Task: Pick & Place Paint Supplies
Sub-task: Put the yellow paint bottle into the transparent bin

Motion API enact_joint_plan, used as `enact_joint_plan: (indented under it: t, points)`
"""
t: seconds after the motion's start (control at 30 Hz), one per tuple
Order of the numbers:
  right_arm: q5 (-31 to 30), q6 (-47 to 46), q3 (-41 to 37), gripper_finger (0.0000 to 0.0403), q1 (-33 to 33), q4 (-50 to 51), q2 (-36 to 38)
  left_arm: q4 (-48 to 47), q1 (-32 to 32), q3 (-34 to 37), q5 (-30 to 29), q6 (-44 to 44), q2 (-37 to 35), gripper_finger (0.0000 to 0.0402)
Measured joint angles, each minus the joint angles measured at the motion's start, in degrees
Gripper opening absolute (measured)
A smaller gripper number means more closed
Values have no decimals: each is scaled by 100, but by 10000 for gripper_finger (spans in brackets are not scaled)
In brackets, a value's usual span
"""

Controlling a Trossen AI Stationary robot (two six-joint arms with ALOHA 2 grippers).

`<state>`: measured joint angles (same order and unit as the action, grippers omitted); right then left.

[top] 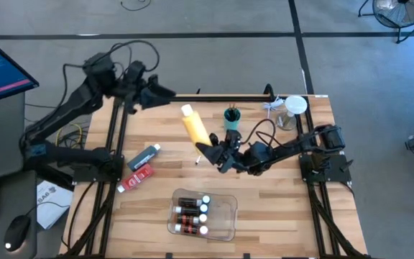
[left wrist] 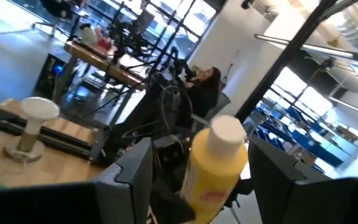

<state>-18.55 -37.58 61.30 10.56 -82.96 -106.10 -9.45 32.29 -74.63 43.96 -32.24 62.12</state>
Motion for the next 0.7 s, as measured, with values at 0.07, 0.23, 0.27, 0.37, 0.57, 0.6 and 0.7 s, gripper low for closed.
enact_joint_plan:
  t: [0.07,0.23,0.27,0.37,0.57,0.6,0.7]
  points:
    - [2,111,0,184,28,-1,0,10,-270,-229,-47,59,205,174]
    - [-14,295,0,173,68,35,0,-83,-744,-339,-414,257,245,175]
    - [-15,304,0,173,68,31,0,-197,-771,-340,-543,330,196,176]
    - [-15,274,0,179,66,61,0,-596,-773,-346,-688,356,133,181]
    - [-13,170,0,187,68,303,-2,-963,-1005,-344,-644,380,156,203]
    - [-13,171,0,180,68,331,-2,-955,-1052,-349,-624,401,194,206]
    - [-13,197,0,173,66,346,-2,-1031,-1149,-339,-612,504,281,216]
